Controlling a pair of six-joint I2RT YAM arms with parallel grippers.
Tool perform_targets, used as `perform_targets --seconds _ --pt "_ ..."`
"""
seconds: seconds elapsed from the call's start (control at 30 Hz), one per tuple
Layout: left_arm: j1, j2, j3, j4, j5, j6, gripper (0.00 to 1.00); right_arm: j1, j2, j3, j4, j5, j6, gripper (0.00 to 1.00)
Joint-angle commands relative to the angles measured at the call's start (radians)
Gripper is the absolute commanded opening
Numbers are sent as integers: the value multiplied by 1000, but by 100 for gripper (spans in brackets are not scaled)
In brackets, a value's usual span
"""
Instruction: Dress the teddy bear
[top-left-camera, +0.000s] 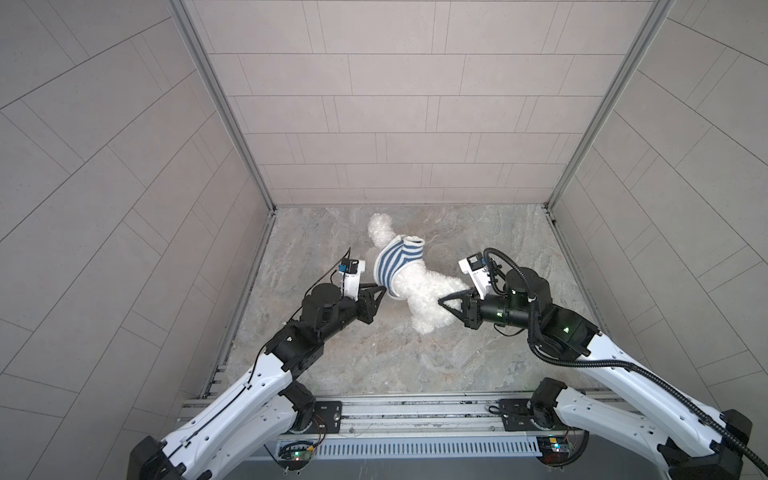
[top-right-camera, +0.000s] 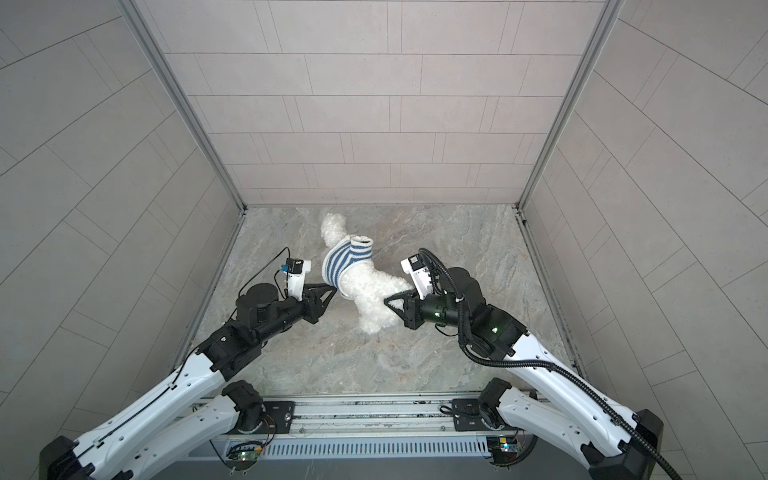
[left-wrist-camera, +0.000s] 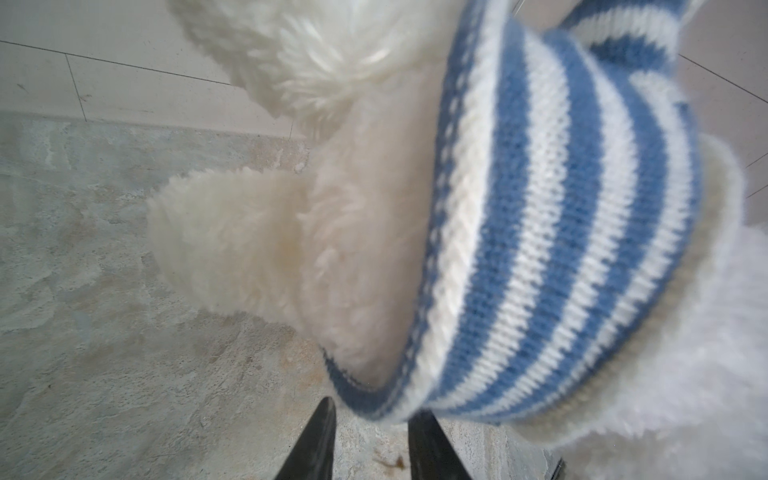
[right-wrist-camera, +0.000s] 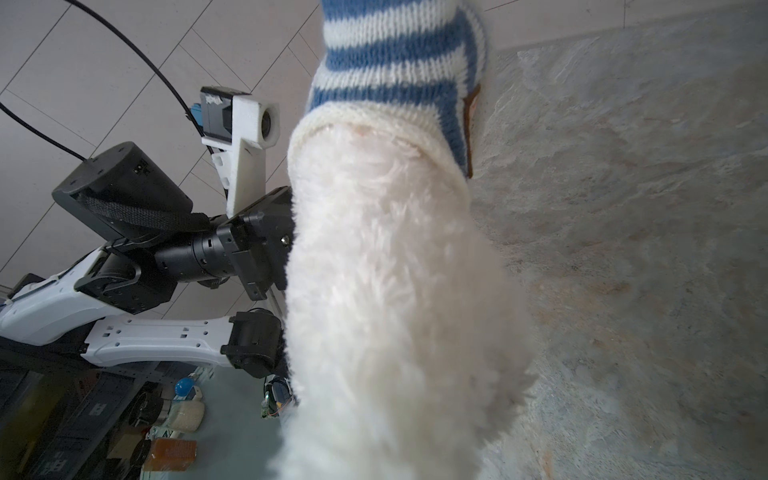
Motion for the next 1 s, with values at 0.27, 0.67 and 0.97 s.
perform_targets --seconds 0.27,0.67,0.97 --pt "-2 -6 44 14 -101 76 26 -2 -21 18 68 -32 2 0" --pt "-2 -19 52 48 -32 142 12 -3 -19 25 60 -31 -4 0" --pt "1 -23 75 -23 -163 124 0 -4 -27 33 44 -31 -13 0"
